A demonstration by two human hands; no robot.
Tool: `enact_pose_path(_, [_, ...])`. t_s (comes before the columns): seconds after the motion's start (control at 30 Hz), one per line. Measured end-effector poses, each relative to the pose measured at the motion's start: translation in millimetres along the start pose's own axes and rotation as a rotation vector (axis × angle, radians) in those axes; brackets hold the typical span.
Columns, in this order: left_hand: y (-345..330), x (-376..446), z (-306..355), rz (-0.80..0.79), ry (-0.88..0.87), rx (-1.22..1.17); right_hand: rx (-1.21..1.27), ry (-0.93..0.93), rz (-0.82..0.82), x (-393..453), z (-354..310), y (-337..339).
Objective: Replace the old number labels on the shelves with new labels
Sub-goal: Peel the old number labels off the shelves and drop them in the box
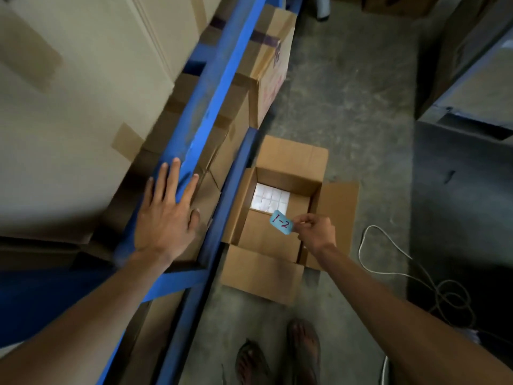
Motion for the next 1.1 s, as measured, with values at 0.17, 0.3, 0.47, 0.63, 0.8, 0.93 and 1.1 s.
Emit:
enact_pose_path(0.17, [-11.9,2.1,3.7,0.063,0.012,0.105,-0.063,0.013,-0.005,33.7,8.7,-21.5])
enact_pose_path(0.3, [-13.3,1.2,4.2,0.084,0.018,0.129,-0.184,0.024,0.024,47.0,5.6,-32.8])
enact_pose_path(0.47, [-14.0,0.7,4.3,0.107,0.023,0.136,-0.333,0.025,0.048,62.5,-0.6,-43.7])
enact_pose_path(0.63, [-15.9,0.3,3.7,0.114,0.029,0.123,-0.444,0.064,0.044,73.7,-2.6,-49.8])
enact_pose_path(0.8, [-16.5,0.8,4.5,0.115,0.035,0.118,-0.481,0.072,0.037,80.5,-5.6,-53.1])
enact_pose_path(0.93, [-14.8,1.2,5.3,0.102,0.035,0.137,-0.484,0.088,0.013,85.2,-3.9,-54.1])
enact_pose_path(1.1, [-14.2,1.3,5.4,0.092,0.035,0.130,-0.501,0.096,0.004,88.4,-0.9,-55.7])
Point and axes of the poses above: each hand's wrist, its own x-axis towards the middle knuckle, its own y-axis out of the back of the hand, z = x × y, the point moved 1 cm from there along x, towards the middle knuckle, and after that the axes turned 7 degrees about y, right-handed, at the moved point
